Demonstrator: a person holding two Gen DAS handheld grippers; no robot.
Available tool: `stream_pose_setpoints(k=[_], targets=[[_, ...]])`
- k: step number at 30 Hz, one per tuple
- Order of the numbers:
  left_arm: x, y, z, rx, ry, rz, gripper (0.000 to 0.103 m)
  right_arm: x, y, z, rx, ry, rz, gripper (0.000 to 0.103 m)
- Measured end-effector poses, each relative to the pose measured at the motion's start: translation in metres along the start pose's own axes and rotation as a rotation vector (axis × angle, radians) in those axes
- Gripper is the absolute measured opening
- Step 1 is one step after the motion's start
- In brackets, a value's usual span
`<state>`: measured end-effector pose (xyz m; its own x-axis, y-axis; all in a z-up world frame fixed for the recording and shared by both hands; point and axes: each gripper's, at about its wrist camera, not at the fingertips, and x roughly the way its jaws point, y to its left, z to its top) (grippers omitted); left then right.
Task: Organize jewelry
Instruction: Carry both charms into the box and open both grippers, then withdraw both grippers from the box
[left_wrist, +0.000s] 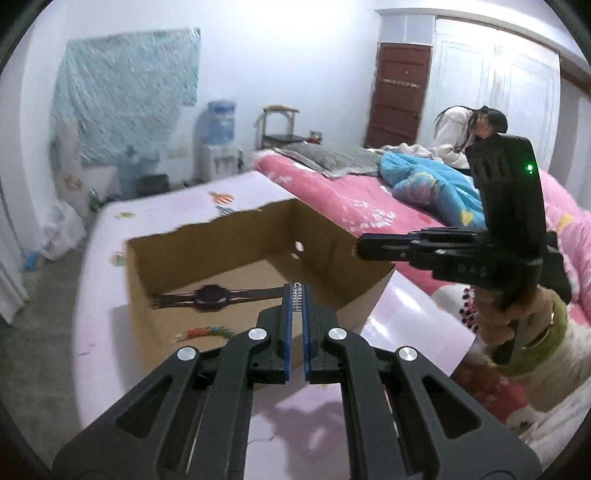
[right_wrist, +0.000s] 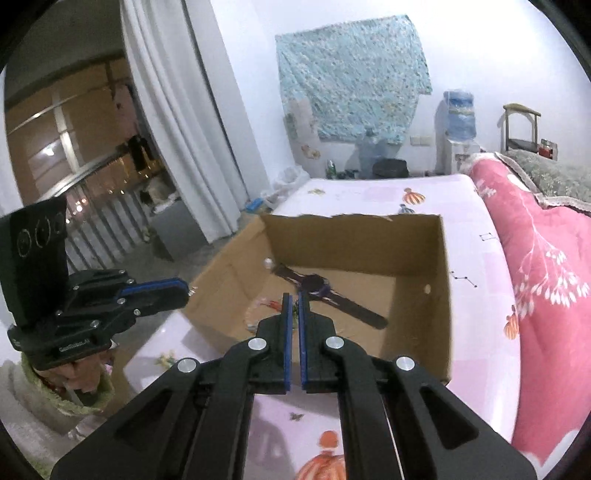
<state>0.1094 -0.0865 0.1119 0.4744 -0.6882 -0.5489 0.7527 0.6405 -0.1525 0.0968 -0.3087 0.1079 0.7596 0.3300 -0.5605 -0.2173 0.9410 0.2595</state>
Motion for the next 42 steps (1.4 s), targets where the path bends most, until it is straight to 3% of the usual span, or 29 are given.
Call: stream_pose_setpoints(k=[6, 10, 13, 15, 17, 22, 28, 36, 39, 42], targets=[[0.081, 0.016, 0.002, -0.091, 0.186, -0.048, 0.004, 0.049, -0.033, 0.005, 0.038, 0.141, -0.061, 0.003], [0.109, 0.025, -0.007, -0.134, 0.25, -0.045, 0.004, 0.068, -0.05, 0.002, 0.068, 0.191, -0.086, 0.004], [0.112, 0.03, -0.007, -0.155, 0.249, -0.044, 0.009, 0.067, -0.056, 0.001, 0.079, 0.182, -0.087, 0.006], [0.111, 0.032, -0.007, -0.165, 0.241, -0.04, 0.018, 0.062, -0.058, 0.001, 0.083, 0.168, -0.088, 0.017], [0.11, 0.034, -0.006, -0.164, 0.236, -0.026, 0.019, 0.057, -0.06, 0.002, 0.086, 0.146, -0.088, 0.023], [0.103, 0.037, -0.002, -0.174, 0.221, -0.002, 0.025, 0.042, -0.064, 0.005, 0.108, 0.105, -0.095, 0.027], [0.081, 0.032, -0.001, -0.16, 0.183, 0.037, 0.037, 0.011, -0.064, 0.005, 0.145, 0.041, -0.097, 0.041], [0.018, 0.016, -0.01, -0.118, 0.116, 0.112, 0.076, -0.046, -0.049, -0.016, 0.157, -0.054, -0.092, 0.053], [-0.005, 0.01, -0.02, -0.097, 0.1, 0.151, 0.084, -0.061, -0.04, -0.032, 0.157, -0.049, -0.104, 0.054], [-0.017, 0.005, -0.033, -0.085, 0.121, 0.192, 0.085, -0.069, -0.032, -0.05, 0.161, -0.016, -0.115, 0.054]])
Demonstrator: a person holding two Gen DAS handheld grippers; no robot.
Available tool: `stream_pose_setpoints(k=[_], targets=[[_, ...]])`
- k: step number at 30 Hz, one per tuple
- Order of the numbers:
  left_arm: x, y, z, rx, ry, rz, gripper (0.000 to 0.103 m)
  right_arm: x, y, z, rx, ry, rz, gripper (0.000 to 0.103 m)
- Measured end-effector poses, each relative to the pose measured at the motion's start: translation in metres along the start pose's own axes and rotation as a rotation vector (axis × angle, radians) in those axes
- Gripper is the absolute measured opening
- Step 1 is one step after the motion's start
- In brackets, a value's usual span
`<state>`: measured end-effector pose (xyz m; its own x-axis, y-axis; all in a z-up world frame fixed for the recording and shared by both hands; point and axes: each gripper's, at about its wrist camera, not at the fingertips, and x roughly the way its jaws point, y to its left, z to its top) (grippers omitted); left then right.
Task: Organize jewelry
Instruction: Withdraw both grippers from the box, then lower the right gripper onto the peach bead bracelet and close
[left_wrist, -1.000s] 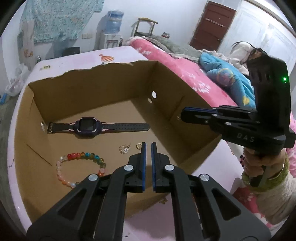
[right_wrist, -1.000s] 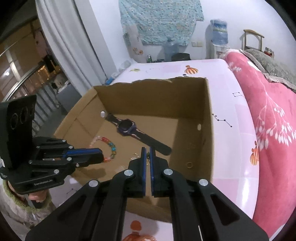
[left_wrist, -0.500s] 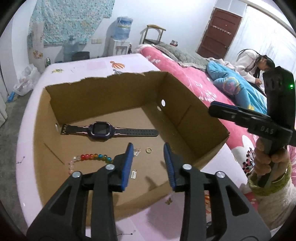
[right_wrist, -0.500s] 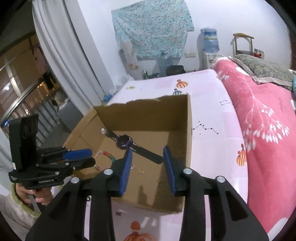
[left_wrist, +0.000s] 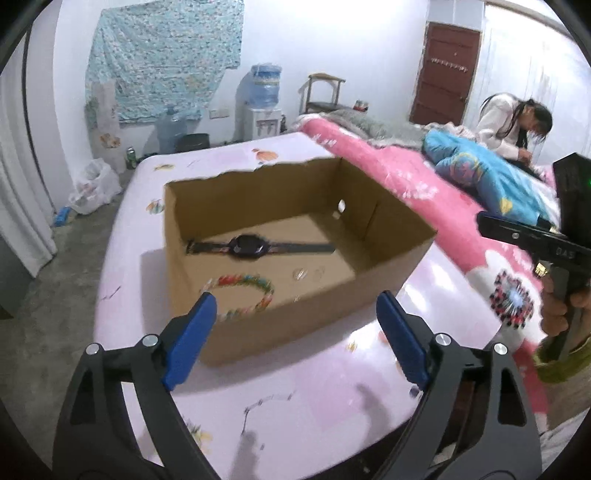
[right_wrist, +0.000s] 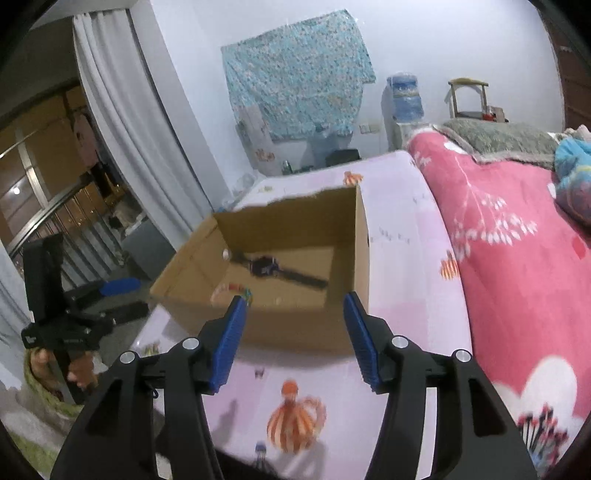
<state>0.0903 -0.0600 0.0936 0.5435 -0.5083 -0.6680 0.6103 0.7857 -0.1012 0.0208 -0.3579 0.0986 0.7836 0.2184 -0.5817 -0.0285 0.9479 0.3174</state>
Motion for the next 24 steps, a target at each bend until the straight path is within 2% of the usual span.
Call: stream_pose_setpoints(k=[4, 7, 9, 11, 16, 24], targets=[[-0.001, 0.001, -0.026, -0.008, 0.053, 0.048, 0.088, 0.001, 0.007, -0.027, 0.01, 0.065, 0.013, 0.054], [0.01, 0.001, -0.042, -0.032, 0.105, 0.062, 0.089, 0.021, 0.015, -0.054, 0.03, 0.172, 0.044, 0.054], [0.023, 0.003, -0.053, -0.054, 0.146, 0.075, 0.089, 0.04, 0.023, -0.07, 0.009, 0.247, 0.003, 0.054], [0.039, 0.006, -0.063, -0.066, 0.184, 0.122, 0.089, 0.056, 0.029, -0.082, -0.022, 0.303, -0.048, 0.054], [0.073, 0.011, -0.078, -0.071, 0.279, 0.195, 0.089, 0.078, 0.037, -0.096, -0.041, 0.363, -0.07, 0.05], [0.09, 0.016, -0.085, -0.072, 0.323, 0.21, 0.089, 0.097, 0.036, -0.102, -0.056, 0.414, -0.142, 0.042]])
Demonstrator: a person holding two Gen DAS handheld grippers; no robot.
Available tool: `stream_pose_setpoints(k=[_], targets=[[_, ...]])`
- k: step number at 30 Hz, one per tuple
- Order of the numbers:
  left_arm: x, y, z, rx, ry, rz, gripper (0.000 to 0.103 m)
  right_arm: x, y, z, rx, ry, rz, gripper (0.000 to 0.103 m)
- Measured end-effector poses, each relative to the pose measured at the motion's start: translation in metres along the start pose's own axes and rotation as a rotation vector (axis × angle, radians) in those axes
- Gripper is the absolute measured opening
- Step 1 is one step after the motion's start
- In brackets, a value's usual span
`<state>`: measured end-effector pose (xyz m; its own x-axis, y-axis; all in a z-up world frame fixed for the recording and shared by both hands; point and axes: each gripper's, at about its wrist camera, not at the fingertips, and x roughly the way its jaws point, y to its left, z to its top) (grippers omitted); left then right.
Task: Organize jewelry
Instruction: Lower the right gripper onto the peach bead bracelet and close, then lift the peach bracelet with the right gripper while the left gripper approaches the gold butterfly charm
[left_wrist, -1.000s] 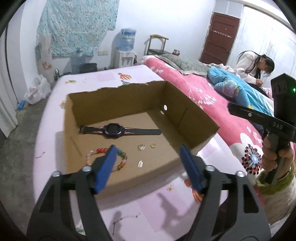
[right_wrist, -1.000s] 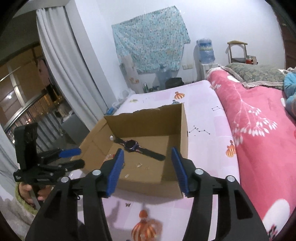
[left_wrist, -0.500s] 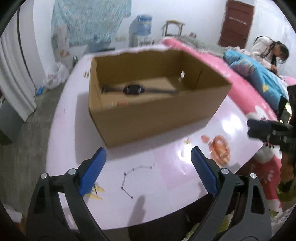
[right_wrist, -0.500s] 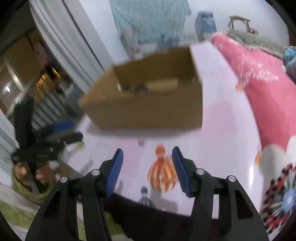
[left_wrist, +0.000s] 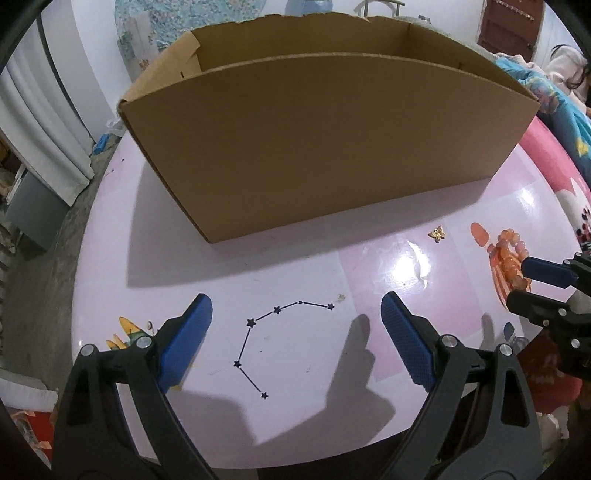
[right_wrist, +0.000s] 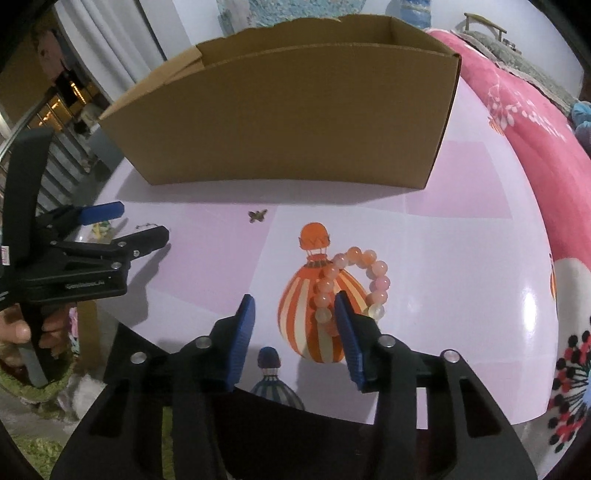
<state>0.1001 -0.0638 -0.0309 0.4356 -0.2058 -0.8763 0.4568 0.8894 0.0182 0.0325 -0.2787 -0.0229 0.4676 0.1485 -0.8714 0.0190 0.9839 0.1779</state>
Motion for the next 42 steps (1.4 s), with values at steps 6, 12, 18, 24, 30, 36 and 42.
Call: stream_pose_setpoints(k=[6, 12, 18, 24, 30, 36, 42], targets=[[0.009, 0.004, 0.003, 0.009, 0.018, -0.001, 0.089, 0.007, -0.001, 0.001, -0.013, 0.009, -0.039, 0.033], [0.011, 0.005, 0.005, 0.028, 0.018, 0.003, 0.089, 0.009, 0.004, 0.004, -0.042, 0.002, -0.08, 0.018], [0.01, -0.01, 0.009, 0.039, 0.025, 0.011, 0.089, 0.009, -0.01, 0.007, 0.001, -0.015, -0.079, 0.01], [0.008, -0.009, 0.007, 0.059, -0.032, -0.044, 0.089, 0.007, -0.026, 0.007, 0.054, -0.036, -0.078, 0.01], [-0.005, -0.013, 0.006, 0.06, -0.144, -0.268, 0.079, 0.008, -0.034, 0.006, 0.093, -0.055, -0.053, 0.01], [-0.001, -0.042, 0.012, 0.146, -0.171, -0.338, 0.051, 0.008, -0.038, 0.005, 0.112, -0.078, -0.029, 0.01], [0.011, -0.059, 0.021, 0.143, -0.135, -0.364, 0.031, 0.008, -0.041, 0.004, 0.12, -0.098, -0.011, 0.01]])
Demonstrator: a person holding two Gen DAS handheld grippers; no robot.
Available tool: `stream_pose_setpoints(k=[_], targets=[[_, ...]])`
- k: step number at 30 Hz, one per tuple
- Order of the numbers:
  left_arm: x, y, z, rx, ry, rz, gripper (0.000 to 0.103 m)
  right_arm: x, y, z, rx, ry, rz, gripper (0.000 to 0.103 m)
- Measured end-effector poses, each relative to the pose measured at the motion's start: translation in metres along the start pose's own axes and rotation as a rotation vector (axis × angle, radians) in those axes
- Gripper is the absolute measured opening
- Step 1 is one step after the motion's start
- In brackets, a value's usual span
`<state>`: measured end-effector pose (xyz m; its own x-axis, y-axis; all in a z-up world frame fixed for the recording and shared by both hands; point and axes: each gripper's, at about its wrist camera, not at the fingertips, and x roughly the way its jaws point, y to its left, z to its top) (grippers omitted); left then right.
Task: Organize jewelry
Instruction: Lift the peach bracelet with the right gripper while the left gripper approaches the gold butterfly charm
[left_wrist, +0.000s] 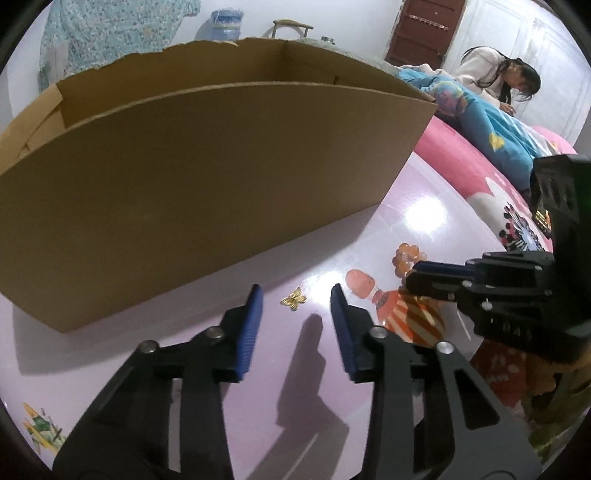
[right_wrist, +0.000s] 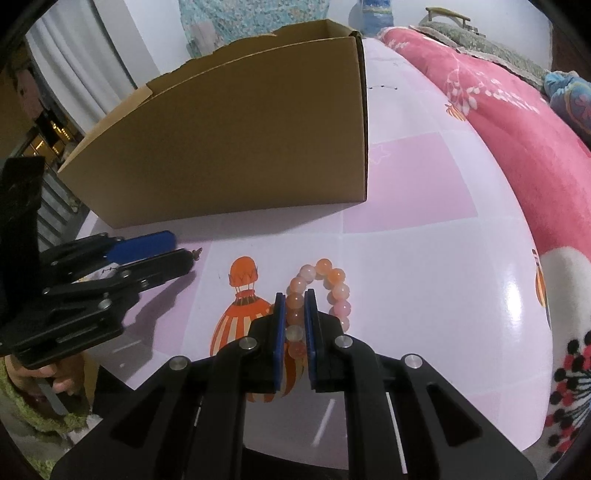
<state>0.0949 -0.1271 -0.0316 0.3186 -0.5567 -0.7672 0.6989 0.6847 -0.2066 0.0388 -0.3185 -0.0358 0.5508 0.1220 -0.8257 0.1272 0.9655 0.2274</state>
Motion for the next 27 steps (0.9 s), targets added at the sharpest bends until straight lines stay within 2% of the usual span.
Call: stream_pose_setpoints(k=[4, 6, 12, 17, 27], targets=[[0.012, -0.005, 0.005, 0.008, 0.008, 0.034, 0.023, 0.0, 0.001, -0.003, -0.004, -0.012, 0.005, 0.01], [0.015, -0.01, 0.005, 0.031, 0.005, 0.085, 0.017, 0.0, -0.001, -0.003, 0.001, -0.015, 0.014, 0.01], [0.015, -0.022, 0.003, 0.089, 0.008, 0.167, 0.014, 0.0, -0.005, -0.002, 0.009, -0.018, 0.039, 0.01], [0.012, -0.019, 0.002, 0.076, 0.024, 0.16, 0.014, 0.0, -0.006, -0.002, 0.011, -0.021, 0.044, 0.01], [0.016, -0.031, 0.003, 0.12, 0.016, 0.187, 0.013, 0.0, -0.005, -0.003, 0.008, -0.022, 0.037, 0.01]])
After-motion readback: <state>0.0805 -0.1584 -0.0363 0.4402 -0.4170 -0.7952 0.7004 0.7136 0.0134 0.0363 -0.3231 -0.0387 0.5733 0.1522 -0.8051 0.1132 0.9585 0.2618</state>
